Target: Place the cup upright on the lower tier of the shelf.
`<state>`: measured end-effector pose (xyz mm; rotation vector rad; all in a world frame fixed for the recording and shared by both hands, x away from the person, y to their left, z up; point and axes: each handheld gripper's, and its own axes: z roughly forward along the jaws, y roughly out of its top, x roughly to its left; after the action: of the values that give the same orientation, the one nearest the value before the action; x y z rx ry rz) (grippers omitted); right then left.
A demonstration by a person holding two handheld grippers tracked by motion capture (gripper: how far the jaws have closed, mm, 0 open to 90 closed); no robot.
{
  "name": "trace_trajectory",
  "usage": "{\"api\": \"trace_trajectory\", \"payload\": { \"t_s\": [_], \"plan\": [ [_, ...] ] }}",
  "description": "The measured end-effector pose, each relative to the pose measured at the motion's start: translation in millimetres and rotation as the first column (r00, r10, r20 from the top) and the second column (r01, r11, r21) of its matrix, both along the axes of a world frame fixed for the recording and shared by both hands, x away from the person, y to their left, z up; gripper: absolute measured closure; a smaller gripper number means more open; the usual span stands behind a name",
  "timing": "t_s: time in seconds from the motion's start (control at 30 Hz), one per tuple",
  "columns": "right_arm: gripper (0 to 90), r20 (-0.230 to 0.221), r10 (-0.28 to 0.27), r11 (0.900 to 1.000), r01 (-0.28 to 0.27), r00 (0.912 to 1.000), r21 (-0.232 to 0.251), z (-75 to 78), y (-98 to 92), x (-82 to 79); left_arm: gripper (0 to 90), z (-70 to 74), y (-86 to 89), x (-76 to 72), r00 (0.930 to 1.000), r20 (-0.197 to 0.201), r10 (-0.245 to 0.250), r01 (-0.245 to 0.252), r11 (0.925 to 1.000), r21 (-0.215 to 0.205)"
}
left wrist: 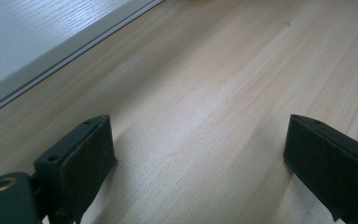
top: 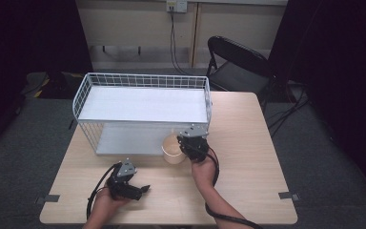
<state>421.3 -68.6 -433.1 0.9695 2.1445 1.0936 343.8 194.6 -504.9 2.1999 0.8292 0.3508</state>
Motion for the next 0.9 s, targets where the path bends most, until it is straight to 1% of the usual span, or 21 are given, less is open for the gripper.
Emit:
{"api": "trace_trajectory", "payload": {
  "t_s": [0.17,0.3,0.43,0.63,0.67,0.83,0.87,0.9],
  "plan": [
    [81.1,-0.004,-0.020,1.000,0.020,0.9998,0.014,-1.0,-0.5,3.9,8.1,0.0,0.0,0.0,1.0000,0.000,0.000,0.000,1.0000,0.000],
    [80.8,0.010,-0.020,1.000,0.020,0.9998,0.006,-1.0,1.1,3.8,8.1,0.0,0.0,0.0,1.0000,0.000,0.000,0.000,1.0000,0.000],
    [81.0,0.003,-0.021,1.000,0.021,0.9998,0.004,-0.4,2.5,6.6,8.1,0.0,0.0,0.0,1.0000,0.000,0.000,0.000,1.0000,0.000],
    [80.7,-0.004,-0.039,0.999,0.040,0.9992,0.024,-1.8,2.1,10.5,8.1,0.0,0.0,0.0,1.0000,0.000,0.000,0.000,1.0000,0.000],
    [80.3,-0.001,-0.043,0.999,0.043,0.9991,0.021,-1.8,2.5,10.8,8.1,0.0,0.0,0.0,1.0000,0.000,0.000,0.000,1.0000,0.000],
    [71.5,0.011,-0.037,0.999,0.037,0.9992,0.023,0.6,3.9,10.9,8.1,0.0,0.0,0.0,1.0000,0.000,0.000,0.000,1.0000,0.000],
    [67.6,0.015,-0.039,0.999,0.038,0.9991,0.029,1.6,3.7,10.7,8.1,0.0,0.0,0.0,1.0000,0.000,0.000,0.000,1.0000,0.000],
    [66.5,0.017,-0.038,0.999,0.038,0.9991,0.030,2.1,3.5,10.6,8.1,0.0,0.0,0.0,1.0000,0.000,0.000,0.000,1.0000,-0.001]
  ]
}}
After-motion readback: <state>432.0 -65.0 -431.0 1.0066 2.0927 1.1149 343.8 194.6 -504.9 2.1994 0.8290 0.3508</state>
